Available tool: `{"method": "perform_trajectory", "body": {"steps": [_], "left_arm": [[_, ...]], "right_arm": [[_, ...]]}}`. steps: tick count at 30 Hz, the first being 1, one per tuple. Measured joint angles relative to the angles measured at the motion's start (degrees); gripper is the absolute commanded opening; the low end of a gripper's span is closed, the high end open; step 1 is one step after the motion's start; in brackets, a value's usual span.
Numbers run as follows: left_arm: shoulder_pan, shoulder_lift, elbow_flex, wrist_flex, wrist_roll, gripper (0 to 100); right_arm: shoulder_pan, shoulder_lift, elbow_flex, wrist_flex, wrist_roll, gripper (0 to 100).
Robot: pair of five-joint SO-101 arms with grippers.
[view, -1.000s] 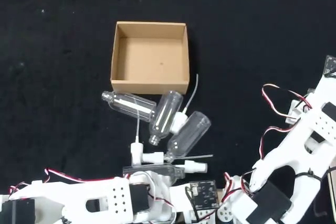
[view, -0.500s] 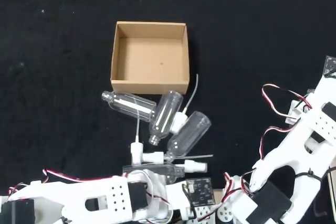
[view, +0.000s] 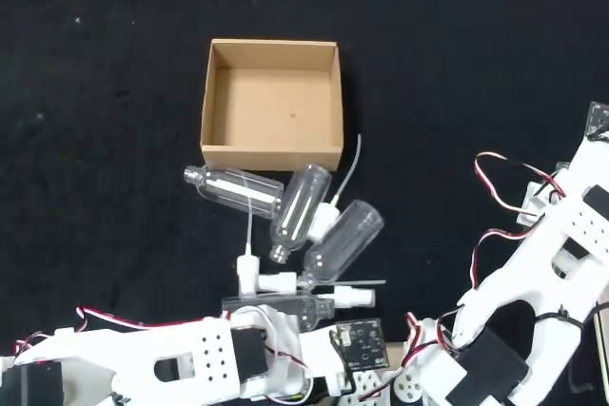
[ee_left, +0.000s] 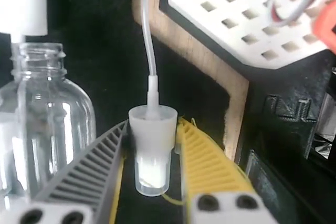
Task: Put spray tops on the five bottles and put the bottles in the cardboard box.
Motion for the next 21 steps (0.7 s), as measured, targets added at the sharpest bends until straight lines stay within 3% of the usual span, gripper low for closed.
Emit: {"method": "perform_trajectory", "body": {"steps": [5,12,16,21], "left_arm": [[-1.9,0.0,-8.7,12.0,-4.8,7],[-14.2,0.0,-29.0,29.5,-10.4,6],[-24.8,0.0,-40.7,34.9,-13.5,6],[-43.4,0.0,-54.7,36.0,-14.3,6]], "right_arm": [[0.0,0.0,0.0,0.0,0.0,7.5],[0.0,0.0,-2.3,0.2,0.0,7.5],[-0.1,0.0,-4.9,4.5,0.0,7.4],[-6.9,0.0,-8.7,10.4,-1.2,7.3]]}}
